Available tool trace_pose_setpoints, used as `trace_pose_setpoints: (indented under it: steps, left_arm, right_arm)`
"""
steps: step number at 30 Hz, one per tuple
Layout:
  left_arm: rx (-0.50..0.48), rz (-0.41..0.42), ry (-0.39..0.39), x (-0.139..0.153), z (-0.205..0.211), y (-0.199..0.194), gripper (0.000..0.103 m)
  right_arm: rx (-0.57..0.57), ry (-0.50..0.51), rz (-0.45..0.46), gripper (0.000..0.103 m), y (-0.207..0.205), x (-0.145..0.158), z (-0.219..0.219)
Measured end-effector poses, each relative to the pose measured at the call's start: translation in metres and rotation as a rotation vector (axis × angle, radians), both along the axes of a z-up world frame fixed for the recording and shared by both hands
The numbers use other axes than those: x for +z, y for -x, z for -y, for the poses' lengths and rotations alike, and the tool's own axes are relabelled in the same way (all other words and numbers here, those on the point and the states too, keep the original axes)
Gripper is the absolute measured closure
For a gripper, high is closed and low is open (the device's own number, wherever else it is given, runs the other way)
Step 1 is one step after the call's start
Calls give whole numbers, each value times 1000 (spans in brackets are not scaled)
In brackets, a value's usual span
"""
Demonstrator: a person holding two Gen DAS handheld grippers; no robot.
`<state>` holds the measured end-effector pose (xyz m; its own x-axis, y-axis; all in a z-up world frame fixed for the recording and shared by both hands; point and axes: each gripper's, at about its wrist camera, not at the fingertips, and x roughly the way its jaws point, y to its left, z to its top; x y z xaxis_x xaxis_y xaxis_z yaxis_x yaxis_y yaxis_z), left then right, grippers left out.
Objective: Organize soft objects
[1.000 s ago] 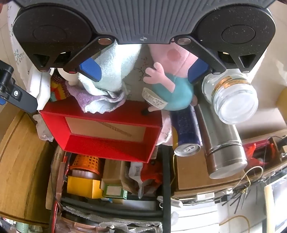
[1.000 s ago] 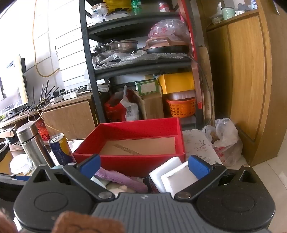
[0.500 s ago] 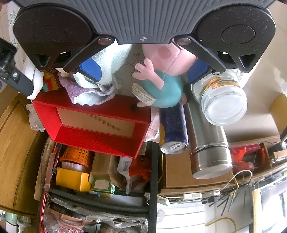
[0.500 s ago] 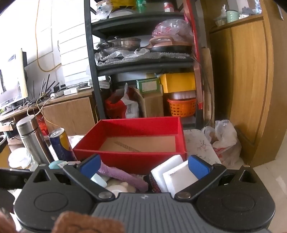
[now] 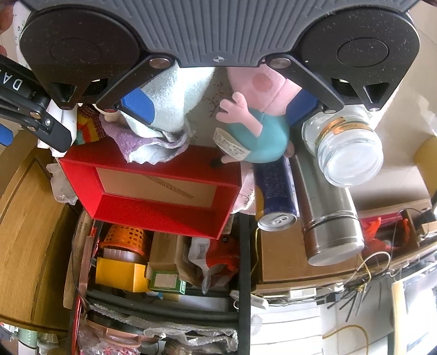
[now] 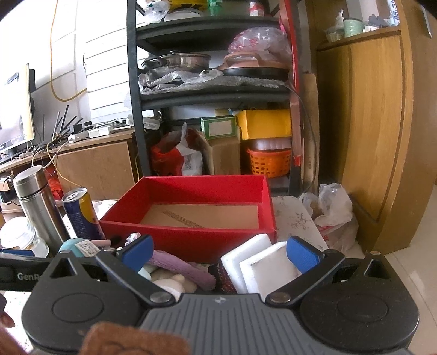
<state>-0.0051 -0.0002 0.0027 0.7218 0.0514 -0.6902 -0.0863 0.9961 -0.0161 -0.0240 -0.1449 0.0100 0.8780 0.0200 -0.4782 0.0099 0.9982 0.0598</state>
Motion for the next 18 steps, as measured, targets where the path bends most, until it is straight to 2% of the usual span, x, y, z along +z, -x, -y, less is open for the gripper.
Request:
trace_pose_setpoints:
  steps: [18]
  left_arm:
    - [-5, -10, 11, 0, -2, -1, 5]
  right_arm:
    - [-4, -3, -12, 24, -2, -1, -2]
